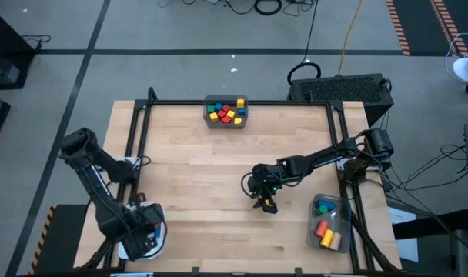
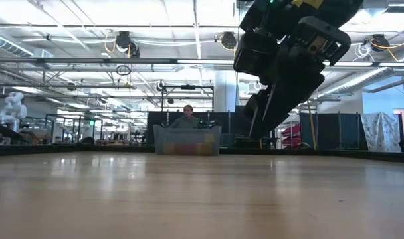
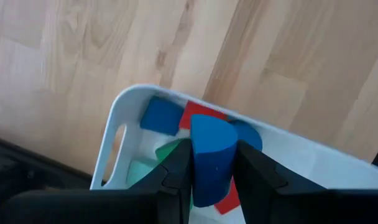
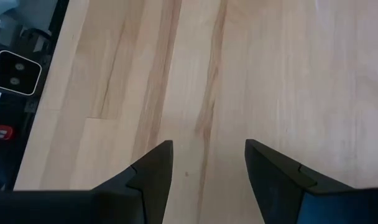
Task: Sort blocks by size
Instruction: Put the blue half circle block into the white bin, then return to Home Position
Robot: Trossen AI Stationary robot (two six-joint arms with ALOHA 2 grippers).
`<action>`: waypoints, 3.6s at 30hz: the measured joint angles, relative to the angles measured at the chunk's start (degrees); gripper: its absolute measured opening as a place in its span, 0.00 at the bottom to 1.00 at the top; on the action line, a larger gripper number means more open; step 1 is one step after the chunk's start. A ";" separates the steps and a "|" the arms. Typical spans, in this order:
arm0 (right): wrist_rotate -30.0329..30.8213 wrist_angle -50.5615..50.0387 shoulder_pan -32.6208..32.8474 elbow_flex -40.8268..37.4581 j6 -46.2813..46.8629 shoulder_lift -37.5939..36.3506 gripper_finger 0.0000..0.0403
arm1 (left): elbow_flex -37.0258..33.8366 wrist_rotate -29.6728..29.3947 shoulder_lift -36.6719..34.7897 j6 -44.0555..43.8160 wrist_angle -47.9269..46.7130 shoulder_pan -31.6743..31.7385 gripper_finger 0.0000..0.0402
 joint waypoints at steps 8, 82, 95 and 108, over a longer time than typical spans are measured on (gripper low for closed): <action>-0.07 0.07 0.00 0.00 -0.01 0.00 0.47 | -0.29 -0.51 -0.02 -4.39 -1.47 -3.81 0.23; 57.15 -31.24 18.28 -0.02 3.74 -25.44 0.01 | -2.01 -39.68 -0.01 9.62 -6.27 18.21 0.34; 51.82 -27.55 18.89 -0.02 0.64 -32.67 0.01 | -2.01 -46.69 -1.31 21.51 2.28 25.10 0.34; 47.64 -22.07 20.65 -0.02 -6.67 -47.18 0.00 | -1.97 -48.13 -12.94 42.46 18.29 24.92 0.34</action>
